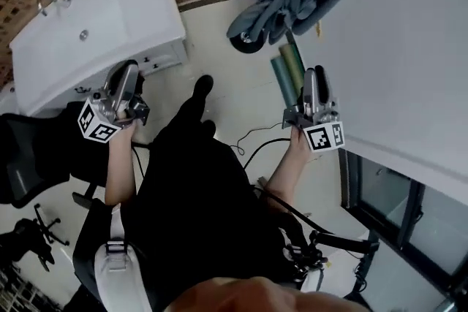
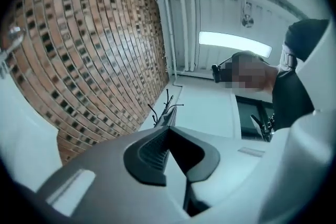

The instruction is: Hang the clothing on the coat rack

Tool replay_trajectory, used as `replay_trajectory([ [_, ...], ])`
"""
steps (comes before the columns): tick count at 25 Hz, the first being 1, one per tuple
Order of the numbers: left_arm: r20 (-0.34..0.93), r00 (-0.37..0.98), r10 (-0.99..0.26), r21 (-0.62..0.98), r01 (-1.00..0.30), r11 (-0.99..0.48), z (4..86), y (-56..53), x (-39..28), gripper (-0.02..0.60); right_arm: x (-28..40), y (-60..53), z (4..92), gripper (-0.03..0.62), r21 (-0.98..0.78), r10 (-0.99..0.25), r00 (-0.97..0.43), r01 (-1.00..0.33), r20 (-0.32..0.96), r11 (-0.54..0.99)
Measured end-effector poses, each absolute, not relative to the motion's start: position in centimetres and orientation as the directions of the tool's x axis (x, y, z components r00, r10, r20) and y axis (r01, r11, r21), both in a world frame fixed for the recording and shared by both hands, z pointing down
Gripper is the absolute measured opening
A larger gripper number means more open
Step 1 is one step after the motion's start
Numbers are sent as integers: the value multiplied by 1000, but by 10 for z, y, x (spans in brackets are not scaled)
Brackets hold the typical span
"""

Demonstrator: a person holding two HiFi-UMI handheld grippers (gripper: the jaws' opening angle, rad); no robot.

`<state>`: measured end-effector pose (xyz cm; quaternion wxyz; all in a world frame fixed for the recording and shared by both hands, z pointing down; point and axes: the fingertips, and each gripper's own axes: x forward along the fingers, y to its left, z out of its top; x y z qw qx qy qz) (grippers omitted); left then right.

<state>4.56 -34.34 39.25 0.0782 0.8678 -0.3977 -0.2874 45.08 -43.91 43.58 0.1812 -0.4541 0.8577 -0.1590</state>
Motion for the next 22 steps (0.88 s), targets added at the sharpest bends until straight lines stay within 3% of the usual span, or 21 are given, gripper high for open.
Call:
replay_trajectory([
  [4,-477,485,-733,334,-671,-662,372,-263,10,3,380,-352,495,110,-630,-784,-603,-555,-145,544],
  [8,-535,546,-645,218,-648,-730,332,-210,-1,3,320,-296,498,92,-670,-753,-635,-486,-170,561],
  [17,-566,716,-409,88,-441,-893,304,-160,49,2,337,-224,423,92,-517,-813,-542,-643,-213,565],
  [22,-571,752,-330,160,-292,-943,336,-112,38,2,297,-112,399,92,-480,-863,-482,-727,-155,492],
])
